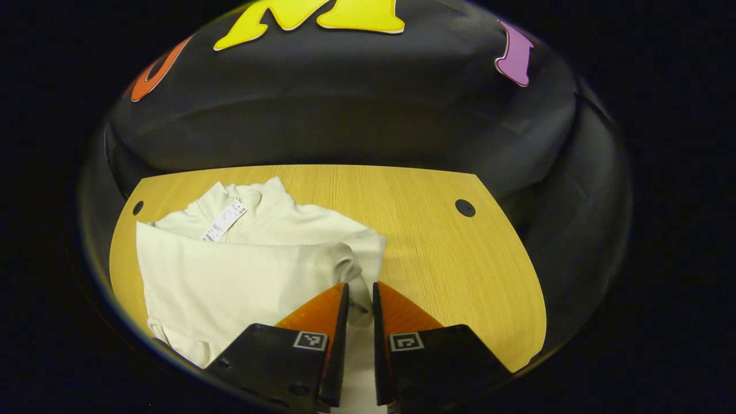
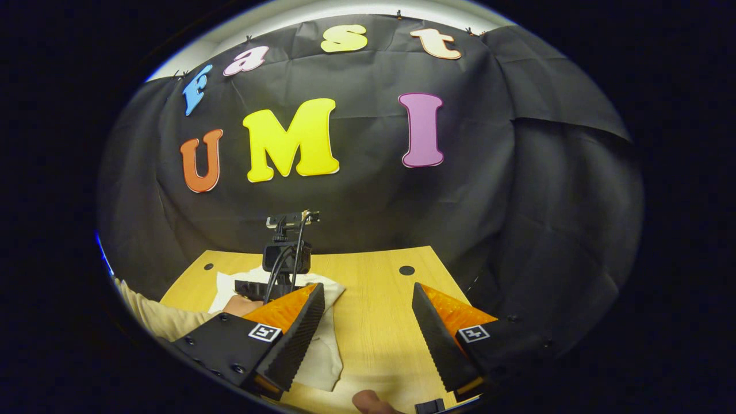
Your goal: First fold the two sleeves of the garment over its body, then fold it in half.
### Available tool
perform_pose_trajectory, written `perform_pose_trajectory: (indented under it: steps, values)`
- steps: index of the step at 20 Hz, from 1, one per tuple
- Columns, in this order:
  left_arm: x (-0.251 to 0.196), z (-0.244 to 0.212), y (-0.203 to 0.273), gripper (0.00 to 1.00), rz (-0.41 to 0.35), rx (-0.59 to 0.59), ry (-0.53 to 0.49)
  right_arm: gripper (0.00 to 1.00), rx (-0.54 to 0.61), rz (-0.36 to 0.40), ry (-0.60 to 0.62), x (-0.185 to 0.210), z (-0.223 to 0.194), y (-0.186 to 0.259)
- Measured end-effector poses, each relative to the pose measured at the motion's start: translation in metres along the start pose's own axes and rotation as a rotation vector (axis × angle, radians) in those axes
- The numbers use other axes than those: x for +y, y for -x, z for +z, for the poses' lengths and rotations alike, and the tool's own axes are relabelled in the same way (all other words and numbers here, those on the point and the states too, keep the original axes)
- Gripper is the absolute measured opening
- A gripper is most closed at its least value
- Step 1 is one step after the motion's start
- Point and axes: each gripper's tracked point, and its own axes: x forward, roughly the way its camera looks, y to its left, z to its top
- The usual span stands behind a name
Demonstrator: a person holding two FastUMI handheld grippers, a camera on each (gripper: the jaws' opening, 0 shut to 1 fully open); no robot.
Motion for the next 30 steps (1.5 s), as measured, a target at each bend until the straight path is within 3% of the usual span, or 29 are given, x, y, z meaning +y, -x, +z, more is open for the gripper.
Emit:
perform_pose_trajectory:
  steps: [1,2,3,4,5,6,12,16,23,30]
  values:
    - [0.0,0.002,0.004,0.29,0.002,-0.016,0.001,0.95,-0.014,-0.009,0.007,-0.004,0.002,0.001]
    - [0.001,0.006,0.009,0.47,-0.001,-0.035,0.007,0.95,-0.026,-0.014,0.016,-0.007,0.004,0.003]
    - [0.006,0.011,0.018,0.51,0.008,-0.063,0.009,0.96,-0.04,-0.013,0.019,-0.007,0.007,0.004]
    - [0.012,0.018,0.029,0.83,0.013,-0.099,0.011,0.95,-0.051,-0.016,0.024,-0.007,0.01,0.006]
    - [0.017,0.027,0.042,1.0,0.015,-0.145,0.01,0.96,-0.074,-0.017,0.028,-0.007,0.014,0.007]
    - [0.023,0.036,0.058,0.96,0.018,-0.191,0.002,0.96,-0.088,-0.015,0.034,-0.004,0.017,0.008]
    - [0.083,0.075,0.172,0.98,0.067,-0.463,-0.078,0.95,-0.127,0.022,0.097,0.034,0.015,0.001]
    - [0.133,0.056,0.224,0.97,0.124,-0.513,-0.086,0.95,-0.107,0.058,0.138,0.069,-0.005,-0.014]
    - [0.264,-0.056,0.236,0.98,0.279,-0.332,0.033,0.96,0.089,0.113,0.177,0.117,-0.1,-0.038]
    - [0.325,-0.166,0.211,0.98,0.343,-0.085,0.141,0.96,0.346,0.053,0.226,0.107,-0.208,-0.043]
